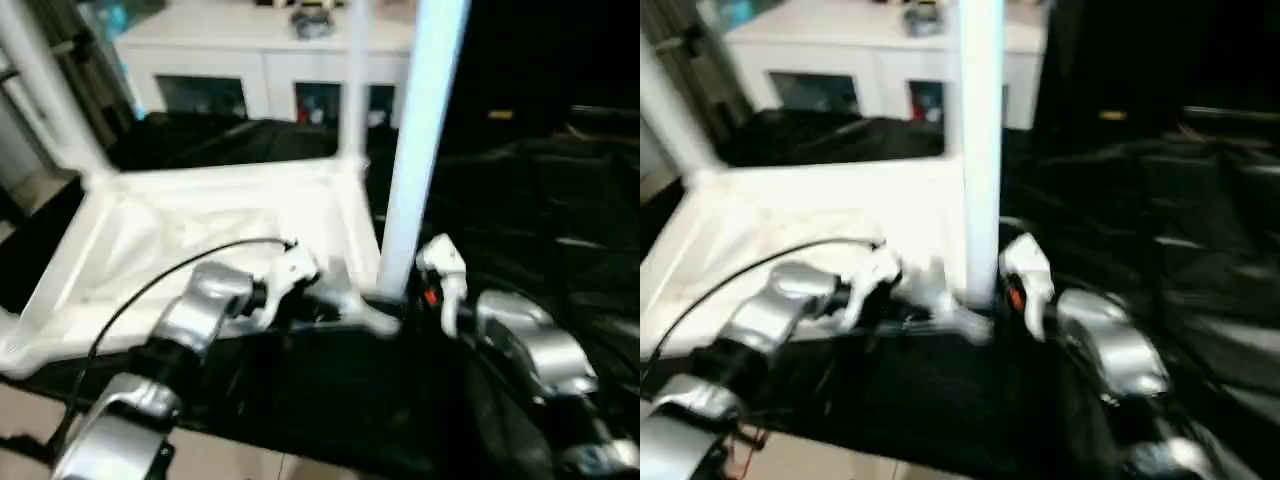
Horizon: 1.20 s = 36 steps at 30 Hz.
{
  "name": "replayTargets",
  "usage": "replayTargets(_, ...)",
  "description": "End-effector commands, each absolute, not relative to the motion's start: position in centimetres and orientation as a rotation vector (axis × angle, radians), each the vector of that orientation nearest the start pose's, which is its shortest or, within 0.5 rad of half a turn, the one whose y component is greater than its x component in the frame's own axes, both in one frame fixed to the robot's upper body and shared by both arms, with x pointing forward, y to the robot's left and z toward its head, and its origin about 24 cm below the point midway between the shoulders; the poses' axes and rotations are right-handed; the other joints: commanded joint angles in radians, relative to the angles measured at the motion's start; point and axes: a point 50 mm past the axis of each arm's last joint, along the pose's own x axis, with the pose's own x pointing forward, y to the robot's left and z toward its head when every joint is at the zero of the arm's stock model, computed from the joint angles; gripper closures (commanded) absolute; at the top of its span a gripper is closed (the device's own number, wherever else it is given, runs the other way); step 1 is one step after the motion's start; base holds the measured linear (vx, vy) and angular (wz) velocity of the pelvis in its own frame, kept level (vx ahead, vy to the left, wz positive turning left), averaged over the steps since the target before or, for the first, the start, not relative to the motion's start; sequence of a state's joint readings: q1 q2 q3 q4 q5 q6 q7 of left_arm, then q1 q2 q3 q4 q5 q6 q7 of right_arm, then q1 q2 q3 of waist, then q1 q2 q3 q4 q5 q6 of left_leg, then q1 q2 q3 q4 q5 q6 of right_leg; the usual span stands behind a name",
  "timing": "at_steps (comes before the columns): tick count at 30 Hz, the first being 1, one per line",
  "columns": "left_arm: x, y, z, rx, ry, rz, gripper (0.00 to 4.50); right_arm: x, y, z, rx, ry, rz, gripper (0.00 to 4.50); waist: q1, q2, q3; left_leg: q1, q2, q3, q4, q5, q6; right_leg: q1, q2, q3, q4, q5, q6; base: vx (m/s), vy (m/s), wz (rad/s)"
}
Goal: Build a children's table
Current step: Rotate leg to tighten
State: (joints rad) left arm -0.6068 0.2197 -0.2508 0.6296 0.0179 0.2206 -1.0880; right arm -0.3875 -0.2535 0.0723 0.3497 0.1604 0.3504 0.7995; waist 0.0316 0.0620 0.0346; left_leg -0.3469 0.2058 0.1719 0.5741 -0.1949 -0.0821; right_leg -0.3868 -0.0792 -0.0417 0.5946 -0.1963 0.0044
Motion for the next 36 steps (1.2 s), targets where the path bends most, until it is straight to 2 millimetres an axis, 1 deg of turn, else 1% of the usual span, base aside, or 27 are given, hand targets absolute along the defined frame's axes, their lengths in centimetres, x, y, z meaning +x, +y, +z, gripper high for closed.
replayTargets(1, 32.7, 7.8, 4.3, 0.206, 0.446, -1.133, 4.50, 30.1, -11.1, 1.9, 0.031, 0.455, 0.828, 1.92, -0.005, -0.018, -0.039, -0.007, 0.010, -0.004, -0.075, -0.250, -0.004, 0.035, -0.052, 0.026, -0.089, -0.393, -0.178, 0.000, 0.000, 0.00)
replayTargets(2, 32.8, 7.2, 4.3, 0.201, 0.441, -1.106, 4.50, 30.5, -10.6, 1.7, 0.045, 0.458, 0.773, 1.92, -0.005, -0.017, -0.038, -0.007, 0.010, -0.006, -0.077, -0.256, -0.006, 0.036, -0.051, 0.025, -0.091, -0.399, -0.172, 0.000, 0.000, 0.00)
replayTargets(3, 32.7, 6.4, 4.2, 0.197, 0.435, -1.093, 4.50, 30.8, -9.8, 1.3, 0.053, 0.465, 0.704, 1.92, -0.008, -0.021, -0.039, -0.005, 0.010, -0.005, -0.076, -0.261, -0.002, 0.034, -0.049, 0.025, -0.093, -0.386, -0.169, 0.000, 0.000, 0.00)
replayTargets(4, 32.7, 6.2, 4.2, 0.197, 0.435, -1.091, 4.50, 30.9, -9.6, 1.3, 0.055, 0.466, 0.687, 1.92, -0.009, -0.021, -0.040, -0.004, 0.010, -0.003, -0.074, -0.257, -0.003, 0.032, -0.050, 0.028, -0.091, -0.374, -0.172, 0.000, 0.000, 0.00)
replayTargets(5, 32.5, 5.6, 4.1, 0.195, 0.433, -1.099, 4.50, 30.9, -9.1, 1.1, 0.045, 0.473, 0.660, 1.92, -0.011, -0.019, -0.041, -0.005, 0.009, -0.003, -0.074, -0.256, 0.002, 0.032, -0.048, 0.029, -0.091, -0.352, -0.177, 0.000, 0.000, 0.00)
replayTargets(6, 32.4, 5.6, 4.1, 0.195, 0.433, -1.100, 4.50, 30.9, -9.0, 1.0, 0.044, 0.474, 0.656, 1.92, -0.012, -0.020, -0.043, -0.006, 0.008, -0.002, -0.074, -0.252, 0.005, 0.033, -0.048, 0.029, -0.090, -0.339, -0.178, 0.000, 0.000, 0.00)
replayTargets(7, 32.2, 5.2, 4.1, 0.197, 0.429, -1.123, 4.50, 30.8, -8.4, 1.1, 0.044, 0.459, 0.691, 1.92, -0.010, -0.022, -0.044, -0.006, 0.009, -0.002, -0.072, -0.244, 0.012, 0.034, -0.048, 0.029, -0.089, -0.311, -0.182, 0.000, 0.000, 0.00)
replayTargets(8, 31.9, 4.9, 4.1, 0.205, 0.421, -1.146, 4.50, 30.6, -7.9, 1.3, 0.054, 0.435, 0.740, 1.36, -0.010, -0.024, -0.045, -0.007, 0.009, -0.001, -0.071, -0.240, 0.017, 0.035, -0.048, 0.029, -0.088, -0.296, -0.186, 0.000, 0.000, 0.00)
replayTargets(9, 31.9, 4.8, 4.1, 0.207, 0.419, -1.152, 4.50, 30.6, -7.8, 1.4, 0.053, 0.429, 0.753, 1.23, -0.009, -0.023, -0.045, -0.010, 0.009, 0.000, -0.070, -0.227, 0.027, 0.037, -0.048, 0.030, -0.085, -0.272, -0.192, 0.000, 0.000, 0.00)
replayTargets(11, 31.7, 4.8, 4.1, 0.215, 0.411, -1.174, 4.50, 30.4, -7.7, 1.6, 0.069, 0.421, 0.801, 1.17, -0.008, -0.021, -0.046, -0.010, 0.010, 0.001, -0.070, -0.212, 0.038, 0.038, -0.048, 0.029, -0.084, -0.244, -0.201, 0.000, 0.000, 0.00)
replayTargets(12, 31.5, 4.9, 4.1, 0.213, 0.407, -1.196, 4.50, 30.4, -7.9, 2.0, 0.070, 0.402, 0.835, 1.03, -0.008, -0.019, -0.047, -0.009, 0.010, 0.001, -0.069, -0.214, 0.039, 0.038, -0.048, 0.029, -0.084, -0.241, -0.203, 0.000, 0.000, 0.00)
replayTargets(13, 31.4, 5.1, 4.1, 0.220, 0.402, -1.211, 4.50, 30.4, -8.0, 2.2, 0.057, 0.388, 0.858, 1.03, -0.008, -0.018, -0.048, -0.010, 0.012, 0.000, -0.070, -0.210, 0.039, 0.040, -0.049, 0.029, -0.082, -0.225, -0.208, 0.000, 0.000, 0.00)
replayTargets(14, 31.4, 5.2, 4.1, 0.228, 0.398, -1.222, 4.50, 30.4, -8.2, 2.5, 0.043, 0.376, 0.878, 0.77, -0.009, -0.021, -0.049, -0.010, 0.011, 0.001, -0.068, -0.206, 0.042, 0.042, -0.047, 0.028, -0.080, -0.205, -0.213, 0.000, 0.000, 0.00)
replayTargets(15, 31.4, 5.2, 4.1, 0.229, 0.397, -1.225, 4.50, 30.4, -8.2, 2.5, 0.039, 0.373, 0.882, 0.73, -0.008, -0.021, -0.050, -0.011, 0.012, 0.000, -0.068, -0.200, 0.044, 0.043, -0.047, 0.027, -0.078, -0.192, -0.217, 0.000, 0.000, 0.00)
replayTargets(16, 31.3, 5.5, 4.1, 0.241, 0.404, -1.232, 4.50, 30.4, -8.5, 2.7, 0.011, 0.357, 0.906, 0.73, -0.009, -0.021, -0.051, -0.012, 0.011, 0.001, -0.067, -0.190, 0.046, 0.044, -0.047, 0.028, -0.076, -0.173, -0.221, 0.000, 0.000, 0.00)
replayTargets(17, 31.2, 5.9, 4.1, 0.256, 0.405, -1.246, 4.50, 30.3, -8.9, 3.0, -0.016, 0.339, 0.938, 0.73, -0.008, -0.023, -0.052, -0.014, 0.011, 0.001, -0.065, -0.167, 0.054, 0.047, -0.047, 0.027, -0.072, -0.131, -0.232, 0.000, 0.000, 0.00)
replayTargets(18, 31.2, 5.9, 4.1, 0.256, 0.405, -1.246, 4.50, 30.3, -8.9, 3.0, -0.016, 0.339, 0.938, 0.73, -0.007, -0.024, -0.053, -0.014, 0.011, 0.001, -0.063, -0.162, 0.057, 0.047, -0.046, 0.027, -0.071, -0.120, -0.235, 0.000, 0.000, 0.00)
replayTargets(22, 30.8, 7.3, 4.1, 0.270, 0.425, -1.323, 4.50, 29.4, -10.8, 4.0, -0.050, 0.311, 1.116, 0.73, -0.003, -0.027, -0.057, -0.016, 0.010, 0.004, -0.056, -0.121, 0.091, 0.052, -0.046, 0.027, -0.063, -0.045, -0.259, 0.000, 0.000, 0.00)
replayTargets(23, 30.5, 8.1, 4.1, 0.289, 0.434, -1.375, 4.50, 28.6, -11.8, 4.5, -0.055, 0.327, 1.222, 0.73, 0.006, -0.030, -0.058, -0.016, 0.013, 0.006, -0.053, -0.106, 0.113, 0.053, -0.044, 0.027, -0.060, -0.016, -0.265, 0.000, 0.000, 0.00)
replayTargets(24, 30.4, 8.2, 4.0, 0.290, 0.435, -1.381, 4.50, 28.6, -11.8, 4.5, -0.056, 0.330, 1.233, 0.73, 0.011, -0.028, -0.058, -0.015, 0.015, 0.006, -0.053, -0.103, 0.118, 0.053, -0.043, 0.026, -0.057, -0.008, -0.266, 0.000, 0.000, 0.00)
replayTargets(25, 30.4, 8.2, 4.1, 0.292, 0.434, -1.389, 4.50, 28.5, -11.9, 4.6, -0.057, 0.334, 1.244, 0.73, 0.013, -0.026, -0.056, -0.017, 0.017, 0.008, -0.053, -0.103, 0.124, 0.047, -0.044, 0.025, -0.055, -0.001, -0.275, 0.000, 0.000, 0.00)
replayTargets(28, 29.9, 9.0, 4.1, 0.291, 0.453, -1.453, 4.50, 27.6, -12.6, 4.8, -0.063, 0.372, 1.341, 0.73, 0.017, -0.027, -0.054, -0.012, 0.020, 0.008, -0.055, -0.125, 0.110, 0.045, -0.046, 0.024, -0.058, -0.055, -0.273, 0.000, 0.000, 0.00)
replayTargets(29, 29.8, 9.4, 4.1, 0.299, 0.469, -1.469, 4.50, 27.3, -12.8, 4.9, -0.064, 0.383, 1.368, 0.88, 0.026, -0.029, -0.052, -0.007, 0.023, 0.009, -0.057, -0.144, 0.101, 0.041, -0.047, 0.027, -0.060, -0.090, -0.269, 0.000, 0.000, 0.00)
replayTargets(32, 29.7, 9.9, 4.2, 0.311, 0.487, -1.492, 4.50, 26.9, -13.1, 4.9, -0.048, 0.407, 1.409, 1.04, 0.033, -0.028, -0.054, -0.007, 0.023, 0.009, -0.057, -0.140, 0.092, 0.041, -0.045, 0.028, -0.056, -0.071, -0.271, 0.000, 0.000, 0.00)
replayTargets(33, 29.6, 10.2, 4.4, 0.313, 0.492, -1.504, 4.50, 26.6, -13.3, 4.9, -0.025, 0.428, 1.438, 1.09, 0.033, -0.031, -0.053, -0.009, 0.021, 0.009, -0.057, -0.138, 0.088, 0.041, -0.045, 0.028, -0.056, -0.070, -0.269, 0.000, 0.000, 0.00)
replayTargets(35, 29.6, 10.3, 4.5, 0.302, 0.495, -1.515, 4.50, 26.3, -13.4, 4.9, -0.005, 0.446, 1.458, 1.37, 0.037, -0.030, -0.054, -0.009, 0.021, 0.009, -0.055, -0.123, 0.090, 0.043, -0.046, 0.029, -0.054, -0.059, -0.267, 0.000, 0.000, 0.00)
replayTargets(36, 29.6, 10.3, 4.5, 0.300, 0.495, -1.517, 4.50, 26.3, -13.4, 4.9, -0.001, 0.450, 1.462, 1.39, 0.036, -0.031, -0.055, -0.010, 0.020, 0.009, -0.055, -0.118, 0.091, 0.043, -0.046, 0.028, -0.053, -0.054, -0.268, 0.000, 0.000, 0.00)
